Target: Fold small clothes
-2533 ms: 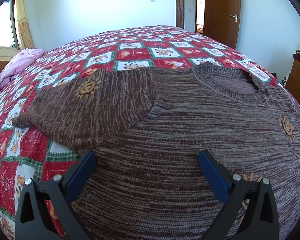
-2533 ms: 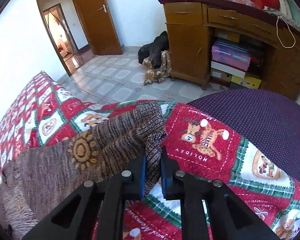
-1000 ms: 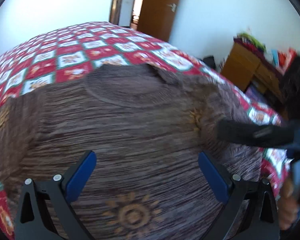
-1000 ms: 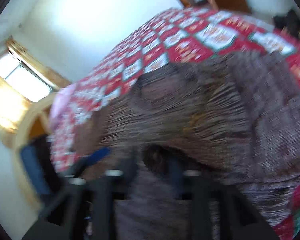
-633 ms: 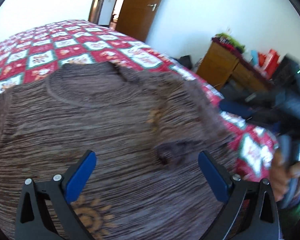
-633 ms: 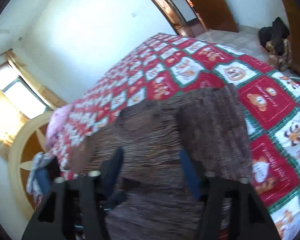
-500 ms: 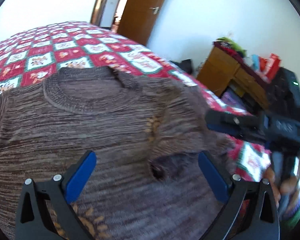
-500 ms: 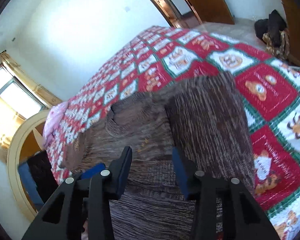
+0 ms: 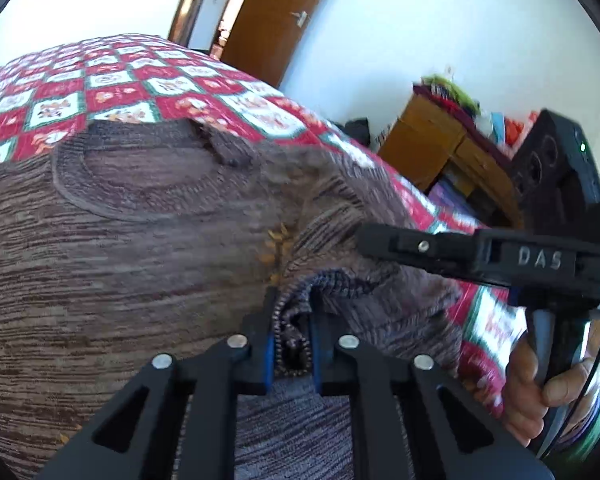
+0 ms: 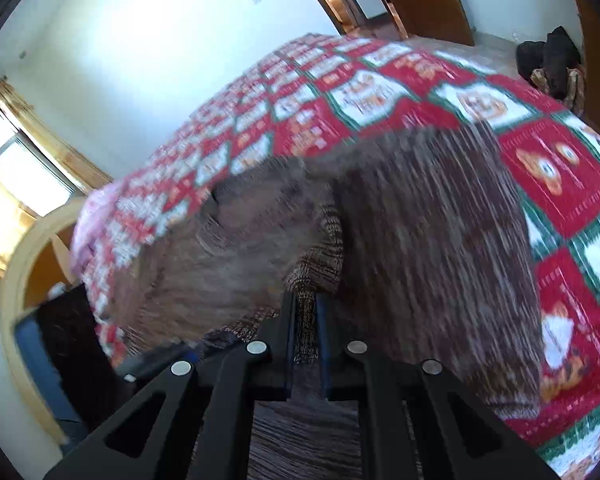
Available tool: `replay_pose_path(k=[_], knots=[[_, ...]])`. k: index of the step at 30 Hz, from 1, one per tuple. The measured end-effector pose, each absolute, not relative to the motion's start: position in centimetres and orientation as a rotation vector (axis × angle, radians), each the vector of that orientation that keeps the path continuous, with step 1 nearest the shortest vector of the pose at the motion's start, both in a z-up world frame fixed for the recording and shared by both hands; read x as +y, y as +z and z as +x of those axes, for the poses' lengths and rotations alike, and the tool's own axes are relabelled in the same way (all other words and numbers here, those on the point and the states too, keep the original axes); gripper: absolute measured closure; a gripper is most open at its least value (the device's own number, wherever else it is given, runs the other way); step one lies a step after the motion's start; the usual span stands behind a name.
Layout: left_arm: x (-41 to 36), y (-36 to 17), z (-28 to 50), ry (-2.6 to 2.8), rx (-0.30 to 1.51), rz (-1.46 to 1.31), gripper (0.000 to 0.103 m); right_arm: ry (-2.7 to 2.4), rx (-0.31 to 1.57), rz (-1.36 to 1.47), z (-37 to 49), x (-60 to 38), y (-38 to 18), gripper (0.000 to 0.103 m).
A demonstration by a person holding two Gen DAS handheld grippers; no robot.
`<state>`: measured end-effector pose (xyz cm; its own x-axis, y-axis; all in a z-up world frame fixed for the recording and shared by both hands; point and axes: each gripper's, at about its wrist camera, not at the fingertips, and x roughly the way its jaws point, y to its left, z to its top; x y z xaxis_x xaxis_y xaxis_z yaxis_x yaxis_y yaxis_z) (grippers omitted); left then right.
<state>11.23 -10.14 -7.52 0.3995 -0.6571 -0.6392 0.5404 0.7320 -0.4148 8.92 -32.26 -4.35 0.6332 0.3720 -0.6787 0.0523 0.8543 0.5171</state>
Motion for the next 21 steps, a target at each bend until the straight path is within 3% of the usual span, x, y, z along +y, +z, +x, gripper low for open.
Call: replay_pose_path(k=[7, 16, 21], knots=[[-6.8, -6.3, 12.8, -0.67, 0.819, -0.236, 0.089, 0.306, 0.825, 0.541, 13.1, -28.9, -2.0, 0.094], [-4.8, -8.5, 14.3, -0.608, 0.869, -0.285, 0.09, 0.319, 0.895, 0.502, 18.2, -24.2, -5.5, 0.094], [-4.2, -9.1, 14.9, -0.551, 0.888, -0.315, 0.09, 0.332, 0.909, 0.475, 19.1, -23.6, -6.9, 0.084]])
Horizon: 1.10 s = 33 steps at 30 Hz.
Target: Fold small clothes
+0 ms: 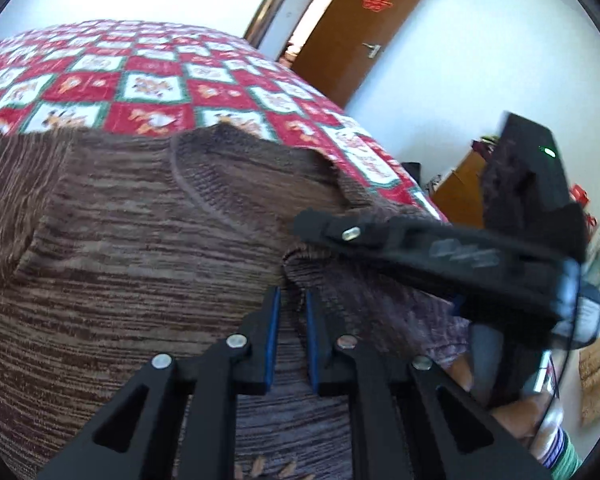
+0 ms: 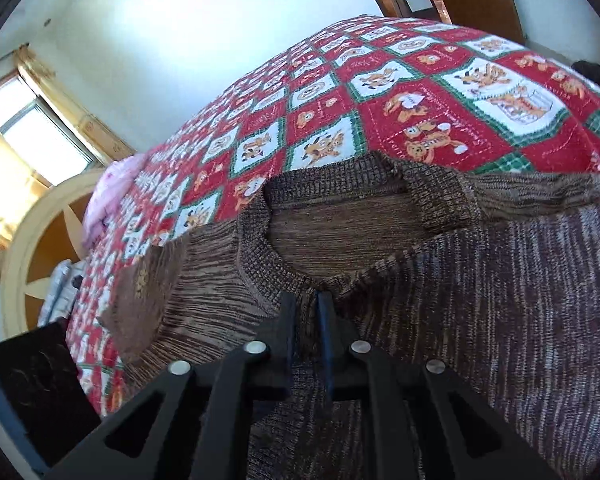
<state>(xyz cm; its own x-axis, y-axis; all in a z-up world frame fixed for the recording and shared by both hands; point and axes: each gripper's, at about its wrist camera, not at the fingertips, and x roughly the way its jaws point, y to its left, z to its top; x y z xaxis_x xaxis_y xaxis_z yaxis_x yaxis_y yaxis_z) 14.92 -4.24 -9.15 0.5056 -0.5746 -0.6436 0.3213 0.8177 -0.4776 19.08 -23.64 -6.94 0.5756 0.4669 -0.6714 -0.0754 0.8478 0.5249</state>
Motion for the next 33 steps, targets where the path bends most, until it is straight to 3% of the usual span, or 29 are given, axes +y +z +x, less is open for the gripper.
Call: replay_pose_path(k=[2, 5, 7, 9, 11, 14, 20, 22, 23, 24, 25, 28, 33], knots=[[-3.3, -9.3, 15.1, -0.546, 0.892, -0.363, 0.087, 0.386, 0.9, 0.573, 18.6, -24.5, -6.5, 0.062], [-2.4, -9.1, 15.1, -0.531, 0.909, -0.385, 0.087, 0.394, 0.789, 0.603, 15.7, -26.0, -3.8, 0.062], [-1.9, -8.6, 14.5, -0.521, 0.9, -0.358, 0.079, 0.354, 0.751, 0.54, 13.5, -26.7, -2.2, 0.062], [-1.5, -7.9, 13.5, -0.519, 0.881, -0.347, 0.062, 0.311, 0.775, 0.455, 11.3, -26.8, -1.7, 0.062], [-1.3, -7.6, 12.5, -0.549, 0.877, -0.368, 0.057, 0.282, 0.82, 0.386, 9.5, -26.3, -2.5, 0.062], [-2.4, -7.8, 11.4, -0.622, 0.927, -0.404, 0.056, 0.178, 0.844, 0.322, 7.3, -26.1, -4.0, 0.063], [-6.2, -9.1, 12.5, -0.679, 0.995, -0.418, 0.057, 0.141, 0.921, 0.516, 6.5, -28.6, -7.2, 0.063], [-6.8, -9.1, 13.0, -0.669, 0.973, -0.406, 0.068, 0.174, 0.931, 0.467, 6.6, -28.0, -6.5, 0.063], [-7.0, -9.1, 13.7, -0.66, 0.976, -0.396, 0.085, 0.196, 0.925, 0.469, 6.6, -28.0, -6.0, 0.063], [-6.9, -9.1, 13.8, -0.656, 0.981, -0.397, 0.094, 0.195, 0.902, 0.478, 6.6, -28.3, -5.3, 0.063], [-6.8, -9.0, 14.1, -0.651, 0.982, -0.404, 0.094, 0.188, 0.882, 0.478, 6.6, -28.5, -4.8, 0.063], [-5.5, -8.3, 14.1, -0.58, 0.947, -0.354, 0.094, 0.173, 0.816, 0.439, 7.4, -28.8, -2.9, 0.077], [-2.0, -7.8, 13.4, -0.496, 0.924, -0.344, 0.094, 0.211, 0.848, 0.422, 9.8, -28.3, -3.3, 0.077]])
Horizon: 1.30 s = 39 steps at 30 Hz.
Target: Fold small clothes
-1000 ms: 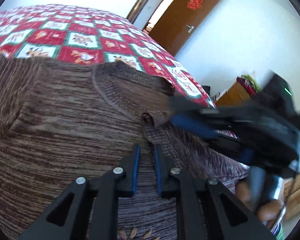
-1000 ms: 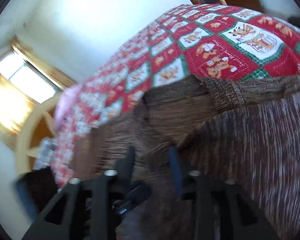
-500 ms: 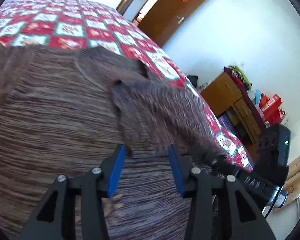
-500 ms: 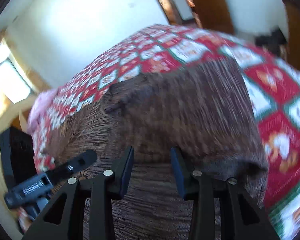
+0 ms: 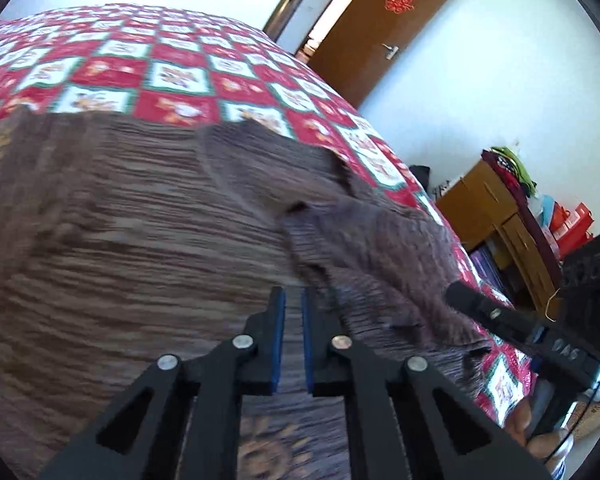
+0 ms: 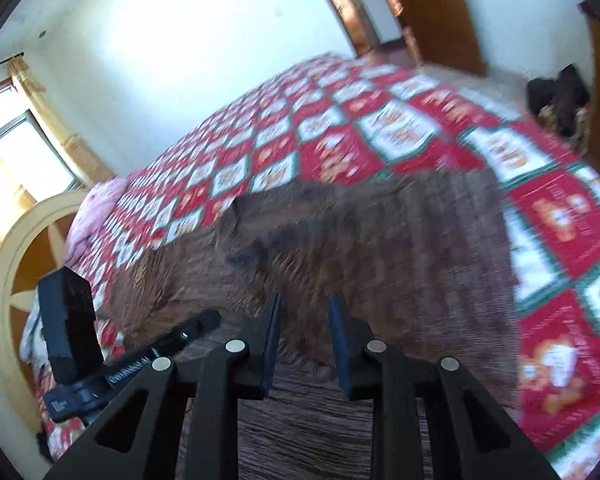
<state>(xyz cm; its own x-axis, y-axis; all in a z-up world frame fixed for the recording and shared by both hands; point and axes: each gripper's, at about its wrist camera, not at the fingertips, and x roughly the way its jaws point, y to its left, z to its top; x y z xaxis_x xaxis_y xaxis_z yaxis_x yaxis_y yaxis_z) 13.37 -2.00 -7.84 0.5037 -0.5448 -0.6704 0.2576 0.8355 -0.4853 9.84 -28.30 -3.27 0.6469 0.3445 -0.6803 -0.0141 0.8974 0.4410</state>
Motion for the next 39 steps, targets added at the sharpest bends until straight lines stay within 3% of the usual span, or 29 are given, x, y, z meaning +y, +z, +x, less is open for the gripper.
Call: replay_pose_path(k=[2, 4, 7, 8, 18, 19, 20, 21, 26, 30, 32, 34, 35, 39], knots=[[-0.8, -7.6, 12.9, -0.462, 0.901, -0.32, 0.094, 0.277, 0.871, 0.424, 9.9, -26.7, -4.2, 0.077], [-0.2, -7.4, 12.6, -0.435, 0.891, -0.29, 0.084, 0.321, 0.89, 0.415, 9.6, -25.0, -4.9, 0.077], [1.1, -6.9, 12.2, -0.395, 0.876, -0.276, 0.065, 0.35, 0.92, 0.435, 9.1, -23.7, -5.7, 0.057], [1.5, -6.7, 12.0, -0.391, 0.865, -0.284, 0.061, 0.36, 0.935, 0.452, 9.0, -23.5, -6.0, 0.057], [1.2, -5.6, 11.4, -0.413, 0.817, -0.284, 0.06, 0.258, 0.905, 0.57, 10.1, -23.6, -7.3, 0.057], [1.3, -5.5, 11.4, -0.413, 0.816, -0.286, 0.06, 0.267, 0.903, 0.597, 10.7, -23.6, -7.5, 0.06], [1.5, -5.5, 11.3, -0.412, 0.813, -0.288, 0.06, 0.272, 0.903, 0.627, 11.3, -23.4, -7.7, 0.085], [1.7, -5.4, 11.3, -0.41, 0.81, -0.288, 0.06, 0.274, 0.911, 0.636, 11.7, -23.1, -7.9, 0.098], [2.9, -5.2, 11.2, -0.382, 0.797, -0.296, 0.06, 0.356, 0.89, 0.636, 11.6, -20.3, -7.1, 0.097], [2.5, -5.3, 11.3, -0.372, 0.807, -0.277, 0.06, 0.423, 1.03, 0.677, 11.7, -18.9, -9.2, 0.085], [2.4, -5.3, 11.1, -0.362, 0.802, -0.254, 0.058, 0.466, 1.04, 0.741, 11.2, -19.4, -9.3, 0.066], [2.7, -5.4, 11.1, -0.354, 0.802, -0.263, 0.045, 0.479, 1.031, 0.719, 10.1, -19.6, -8.1, 0.051], [3.0, -5.4, 11.0, -0.347, 0.799, -0.273, 0.038, 0.508, 1.005, 0.678, 9.4, -19.5, -7.0, 0.051], [4.1, -5.2, 10.5, -0.293, 0.779, -0.266, 0.036, 0.45, 0.849, 0.511, 7.5, -20.2, -3.2, 0.051]])
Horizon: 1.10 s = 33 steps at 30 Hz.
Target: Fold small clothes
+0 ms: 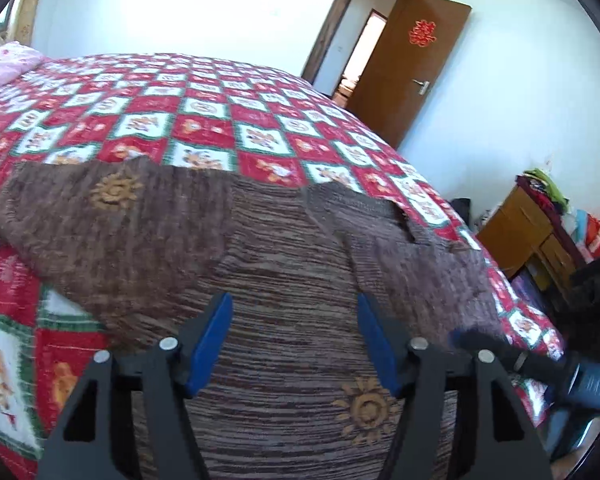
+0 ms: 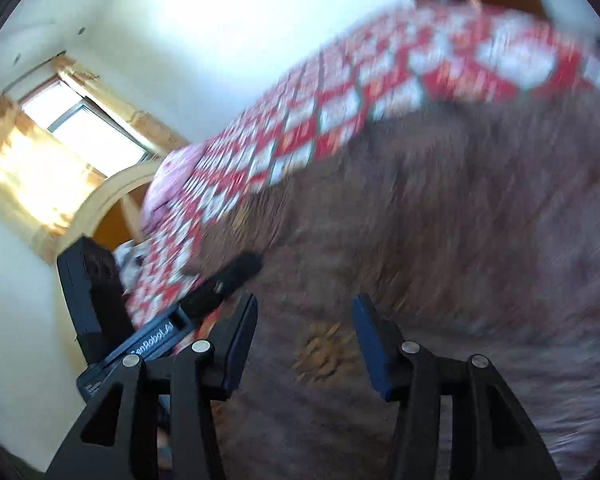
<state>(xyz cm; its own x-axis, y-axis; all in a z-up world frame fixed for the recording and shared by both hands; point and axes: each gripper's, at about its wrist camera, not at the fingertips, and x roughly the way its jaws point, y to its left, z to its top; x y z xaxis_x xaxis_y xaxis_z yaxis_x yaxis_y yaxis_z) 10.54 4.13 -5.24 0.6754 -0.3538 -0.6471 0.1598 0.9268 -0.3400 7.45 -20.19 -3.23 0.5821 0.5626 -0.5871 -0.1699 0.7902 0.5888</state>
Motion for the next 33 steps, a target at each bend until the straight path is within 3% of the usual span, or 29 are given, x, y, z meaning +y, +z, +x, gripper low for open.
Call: replay_pose_path(k=[8, 15, 22, 29, 33], knots=[[14.1, -5.6, 10.2, 0.034, 0.749, -0.415, 0.036, 0.256, 0.893, 0.382, 9.7, -22.0, -7.5, 0.052], [23.4, -6.7, 11.5, 0.248, 0.707, -0.622, 0.035, 0.259, 0.72, 0.454, 8.0, -24.3, -5.2, 0.051], [26.5, -9.9, 14.9, 0.264, 0.735, -0.84, 0.038, 0.248, 0.722, 0.451, 7.9, -24.6, -5.3, 0.051], [27.0, -10.8, 16.7, 0.279, 0.732, -0.854, 0.091, 0.234, 0.725, 0.441, 7.9, -24.9, -5.7, 0.051], [26.6, -10.1, 17.3, 0.294, 0.733, -0.814, 0.095, 0.23, 0.734, 0.454, 7.9, -25.1, -6.0, 0.051]])
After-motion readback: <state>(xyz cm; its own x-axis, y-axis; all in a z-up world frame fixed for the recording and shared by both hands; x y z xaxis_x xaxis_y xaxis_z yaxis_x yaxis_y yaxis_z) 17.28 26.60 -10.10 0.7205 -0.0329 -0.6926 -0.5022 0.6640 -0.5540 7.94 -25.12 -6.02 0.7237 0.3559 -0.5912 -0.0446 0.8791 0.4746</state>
